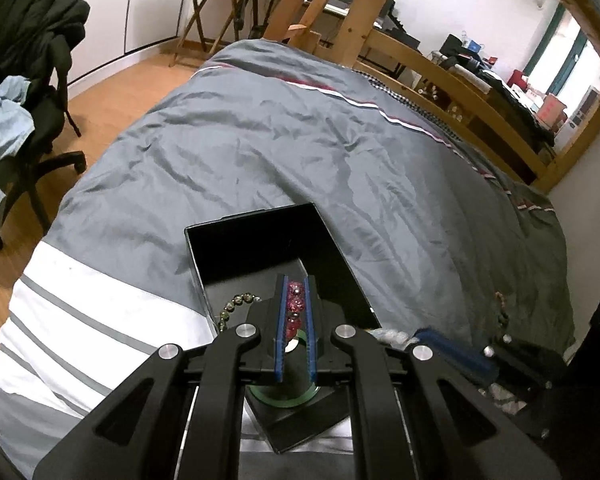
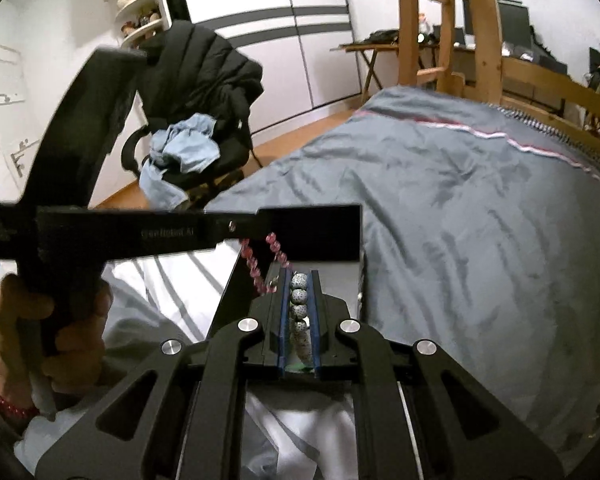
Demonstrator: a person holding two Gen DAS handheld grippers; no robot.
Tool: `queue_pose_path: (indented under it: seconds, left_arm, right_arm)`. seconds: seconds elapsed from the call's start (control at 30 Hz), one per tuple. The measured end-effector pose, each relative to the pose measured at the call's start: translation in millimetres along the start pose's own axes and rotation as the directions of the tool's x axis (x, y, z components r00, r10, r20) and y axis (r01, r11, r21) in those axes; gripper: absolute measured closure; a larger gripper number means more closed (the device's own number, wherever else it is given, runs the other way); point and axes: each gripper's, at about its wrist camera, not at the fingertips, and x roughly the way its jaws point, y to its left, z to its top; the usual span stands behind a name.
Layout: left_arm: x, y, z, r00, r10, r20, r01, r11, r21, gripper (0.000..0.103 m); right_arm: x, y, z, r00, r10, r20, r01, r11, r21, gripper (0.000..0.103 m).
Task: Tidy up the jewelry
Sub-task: 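Open both tools to drop the bracelets into the black box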
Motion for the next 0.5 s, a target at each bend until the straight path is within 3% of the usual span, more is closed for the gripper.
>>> queue_pose_path:
  seconds: [0.07, 0.1, 0.13, 0.2, 0.27, 0.4, 0.5]
  left_arm:
    - [-1.9, 0.4, 0.2, 1.0, 0.002, 0.006, -0.002, 1.0, -0.008, 0.095]
    - [-2.9, 0.8, 0.1, 1.0, 0.002, 0.009, -0.002, 1.0, -0.012, 0.089]
    - [-5.3, 1.2, 0.6, 1.0, -0.002, 0.015, 0.002, 1.0, -0.018, 0.084]
    - [-10.7, 1.4, 1.4, 1.0, 0.001, 0.03, 0.0, 1.0, -0.029, 0.048]
    - [-18.6, -0.3, 2.2, 0.998, 0.008, 0.055, -0.006, 1.0, -0.03, 0.046]
    - [-32.6, -14.5, 2.3, 0.997, -0.008, 0.072, 0.007, 1.0, 0.003, 0.034]
    - [-39.3, -33.1, -1.9, 0.997, -0.024, 0.078, 0.021, 0.999, 0.039, 0.03]
  right_arm:
    - [2.3, 0.6, -1.2, 1.0, -0.015, -0.01, 0.015, 1.0, -0.006, 0.089]
    - [1.6, -0.5, -1.3, 1.0, -0.02, -0.011, 0.02, 1.0, -0.005, 0.081]
    - [-0.3, -1.8, -1.5, 1.0, -0.019, -0.005, 0.019, 1.0, -0.001, 0.067]
    - [-6.3, -4.5, -1.0, 1.0, -0.021, 0.017, 0.02, 1.0, 0.002, 0.043]
    - [-17.9, -7.5, -0.8, 0.997, -0.053, 0.057, 0.054, 0.999, -0.003, 0.039]
    - [-37.9, -25.4, -5.9, 0.99, -0.119, 0.068, 0.118, 0.993, 0.028, 0.032]
    - [-56.3, -45.0, -15.1, 0.982, -0.18, 0.055, 0.176, 0.982, 0.063, 0.032]
